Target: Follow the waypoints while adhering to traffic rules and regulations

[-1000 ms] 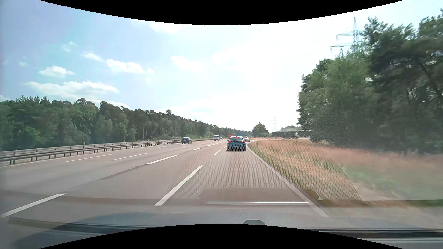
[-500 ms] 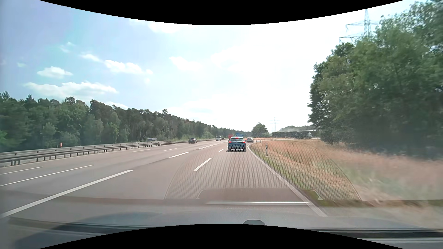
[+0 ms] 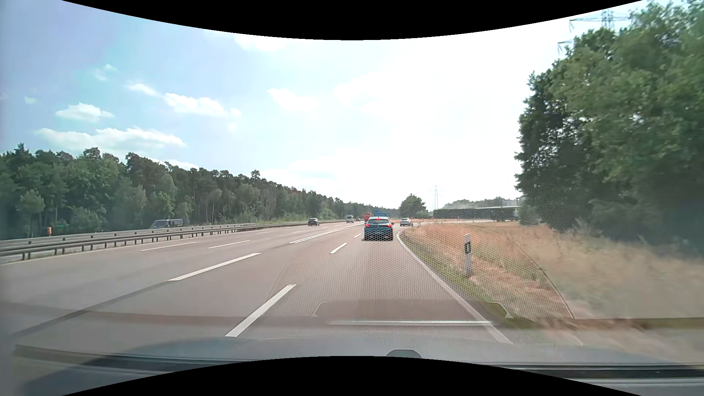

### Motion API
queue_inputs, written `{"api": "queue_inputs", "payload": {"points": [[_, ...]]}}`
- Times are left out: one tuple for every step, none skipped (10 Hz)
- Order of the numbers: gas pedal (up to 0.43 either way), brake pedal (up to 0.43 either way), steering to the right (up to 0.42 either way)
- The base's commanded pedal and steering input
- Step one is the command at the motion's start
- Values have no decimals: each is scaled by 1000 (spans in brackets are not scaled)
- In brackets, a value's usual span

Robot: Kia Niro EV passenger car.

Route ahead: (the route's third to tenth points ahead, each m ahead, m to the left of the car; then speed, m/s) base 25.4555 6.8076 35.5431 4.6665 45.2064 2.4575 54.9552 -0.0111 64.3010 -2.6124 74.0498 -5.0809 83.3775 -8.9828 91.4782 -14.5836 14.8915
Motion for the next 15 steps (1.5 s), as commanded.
{"api": "queue_inputs", "payload": {"points": [[0, 152, 0], [0, 152, -1], [0, 152, -1], [0, 146, -1], [0, 152, -1], [0, 146, -1], [0, 146, 0], [0, 146, 0], [0, 146, 1], [0, 146, 2], [0, 134, 4], [0, 128, 4], [0, 122, 6], [0, 122, 7], [0, 116, 8]]}}
